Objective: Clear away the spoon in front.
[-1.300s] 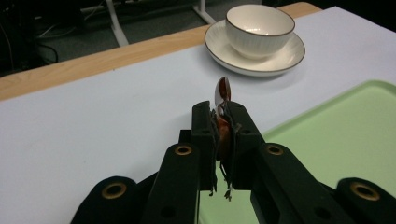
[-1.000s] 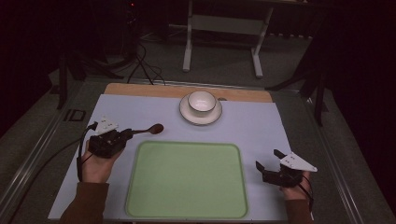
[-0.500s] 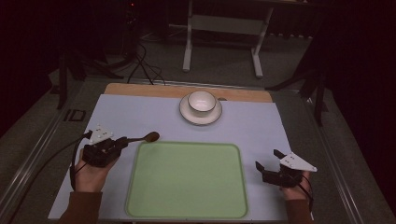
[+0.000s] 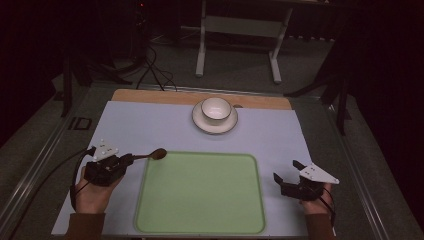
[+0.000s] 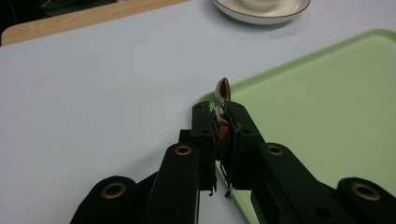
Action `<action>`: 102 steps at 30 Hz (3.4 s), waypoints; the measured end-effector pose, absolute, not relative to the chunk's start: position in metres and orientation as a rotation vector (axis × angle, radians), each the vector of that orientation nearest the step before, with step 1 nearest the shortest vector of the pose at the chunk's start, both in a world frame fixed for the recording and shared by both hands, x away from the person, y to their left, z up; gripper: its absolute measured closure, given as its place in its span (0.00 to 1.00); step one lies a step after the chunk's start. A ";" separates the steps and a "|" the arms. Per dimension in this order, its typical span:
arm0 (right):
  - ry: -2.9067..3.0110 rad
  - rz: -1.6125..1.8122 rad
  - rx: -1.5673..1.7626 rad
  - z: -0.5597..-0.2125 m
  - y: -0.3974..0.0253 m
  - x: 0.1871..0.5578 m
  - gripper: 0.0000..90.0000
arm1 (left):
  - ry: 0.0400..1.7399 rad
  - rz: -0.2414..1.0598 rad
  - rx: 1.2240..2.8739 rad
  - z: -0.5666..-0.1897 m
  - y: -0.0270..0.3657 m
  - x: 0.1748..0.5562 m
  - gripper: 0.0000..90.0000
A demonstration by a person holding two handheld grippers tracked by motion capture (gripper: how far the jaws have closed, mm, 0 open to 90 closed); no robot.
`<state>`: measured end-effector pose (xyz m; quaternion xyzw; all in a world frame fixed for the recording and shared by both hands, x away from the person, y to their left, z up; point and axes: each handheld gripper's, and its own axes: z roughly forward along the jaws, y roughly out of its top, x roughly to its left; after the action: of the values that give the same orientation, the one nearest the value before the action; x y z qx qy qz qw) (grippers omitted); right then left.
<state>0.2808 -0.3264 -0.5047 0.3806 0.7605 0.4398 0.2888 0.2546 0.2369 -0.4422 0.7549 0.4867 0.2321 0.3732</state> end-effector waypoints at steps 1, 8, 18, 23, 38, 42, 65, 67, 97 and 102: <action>2.030 1.174 1.017 -0.505 -0.326 0.281 0.15 | 1.255 0.595 1.933 -0.442 0.237 0.255 0.93; 2.032 1.170 1.020 -0.505 -0.326 0.281 0.15 | 1.272 0.611 1.896 -0.439 0.237 0.265 0.92; 2.033 1.170 1.021 -0.505 -0.326 0.281 0.15 | 1.248 0.711 1.774 -0.429 0.225 0.302 0.90; 2.034 1.170 1.018 -0.505 -0.327 0.281 0.15 | 1.254 0.746 1.745 -0.428 0.219 0.320 0.89; 2.038 1.165 1.016 -0.505 -0.327 0.281 0.15 | 1.206 0.670 1.672 -0.428 0.217 0.343 0.92; 2.038 1.167 1.018 -0.505 -0.327 0.281 0.15 | 1.177 0.645 1.684 -0.424 0.219 0.337 0.93; 2.042 1.163 1.017 -0.505 -0.326 0.281 0.15 | 1.150 0.528 1.801 -0.407 0.228 0.293 0.93; 2.041 1.162 1.014 -0.505 -0.326 0.281 0.15 | 1.157 0.506 1.801 -0.408 0.228 0.290 0.93; 2.045 1.159 1.016 -0.506 -0.326 0.282 0.15 | 1.136 0.443 1.908 -0.475 0.204 0.323 0.82; 2.050 1.155 1.018 -0.506 -0.326 0.282 0.15 | 1.108 0.421 1.917 -0.481 0.200 0.325 0.82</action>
<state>0.2823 -0.3257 -0.5060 0.3805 0.7665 0.4319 0.2849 0.3246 0.2004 -0.4815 0.7681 0.4439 0.1685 0.4296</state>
